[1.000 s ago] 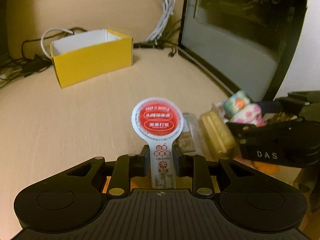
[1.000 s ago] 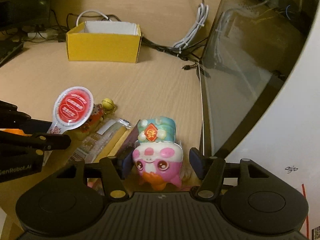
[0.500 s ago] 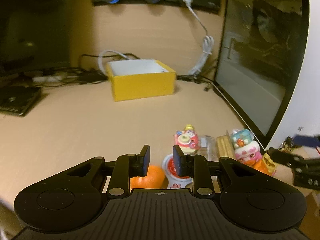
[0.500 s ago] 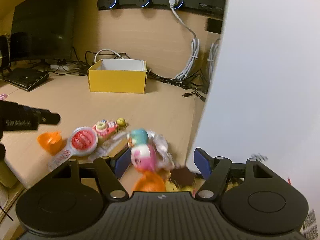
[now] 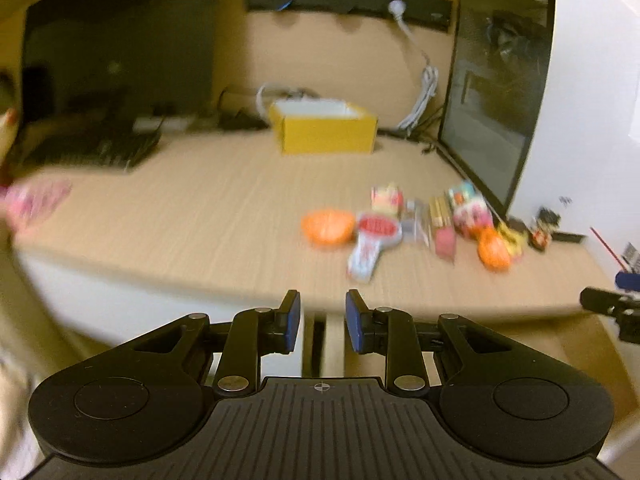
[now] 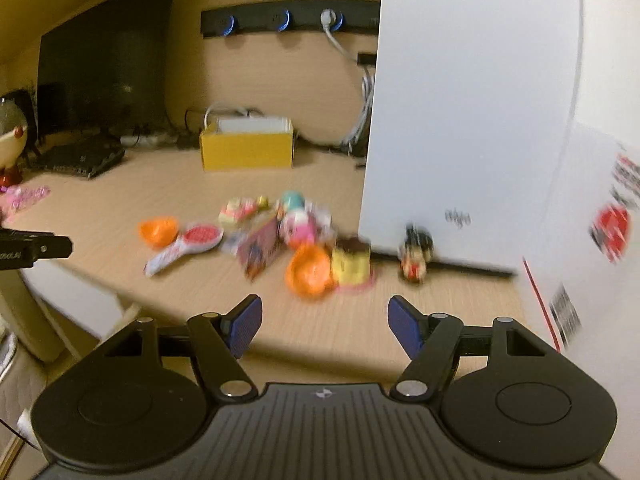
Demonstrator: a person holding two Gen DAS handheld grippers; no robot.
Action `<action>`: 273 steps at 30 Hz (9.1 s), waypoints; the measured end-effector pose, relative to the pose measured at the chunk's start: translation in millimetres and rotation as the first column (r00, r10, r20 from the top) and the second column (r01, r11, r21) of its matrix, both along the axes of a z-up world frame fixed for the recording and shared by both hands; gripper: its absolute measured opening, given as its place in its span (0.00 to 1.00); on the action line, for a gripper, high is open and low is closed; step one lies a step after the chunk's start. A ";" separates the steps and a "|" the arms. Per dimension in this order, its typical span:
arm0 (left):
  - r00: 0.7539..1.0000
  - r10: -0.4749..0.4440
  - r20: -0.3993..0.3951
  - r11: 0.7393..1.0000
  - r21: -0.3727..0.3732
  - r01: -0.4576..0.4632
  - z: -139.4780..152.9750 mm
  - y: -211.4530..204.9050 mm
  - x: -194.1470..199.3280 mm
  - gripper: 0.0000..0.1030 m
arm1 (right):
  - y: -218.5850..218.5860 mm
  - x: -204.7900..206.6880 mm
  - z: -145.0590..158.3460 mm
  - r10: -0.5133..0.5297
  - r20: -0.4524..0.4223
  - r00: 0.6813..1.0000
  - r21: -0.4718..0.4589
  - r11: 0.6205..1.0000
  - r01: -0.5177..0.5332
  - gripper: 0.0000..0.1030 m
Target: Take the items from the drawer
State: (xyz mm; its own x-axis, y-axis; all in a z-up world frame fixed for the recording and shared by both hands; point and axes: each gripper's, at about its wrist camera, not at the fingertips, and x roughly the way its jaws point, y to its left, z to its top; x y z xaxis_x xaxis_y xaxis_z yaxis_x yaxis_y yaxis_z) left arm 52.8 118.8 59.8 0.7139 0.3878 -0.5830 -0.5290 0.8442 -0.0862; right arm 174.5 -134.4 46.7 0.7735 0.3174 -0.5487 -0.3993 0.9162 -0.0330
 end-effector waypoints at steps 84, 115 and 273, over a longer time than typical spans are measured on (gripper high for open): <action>0.964 -0.265 -0.011 0.963 -0.044 0.264 -75.6 -99.4 13.9 0.28 | -45.1 -45.8 -98.1 -0.224 -0.133 0.965 -0.009 0.974 0.225 0.80; 0.967 -0.255 -0.009 0.966 -0.035 0.255 -87.0 -171.3 -46.7 0.27 | -70.8 -133.8 -84.6 -0.176 -0.106 0.979 0.031 0.983 0.181 0.86; 0.947 -0.322 -0.014 0.947 -0.012 0.322 -78.8 -171.6 -46.5 0.17 | -61.8 -139.0 -91.1 -0.188 -0.132 0.973 0.051 0.979 0.196 0.88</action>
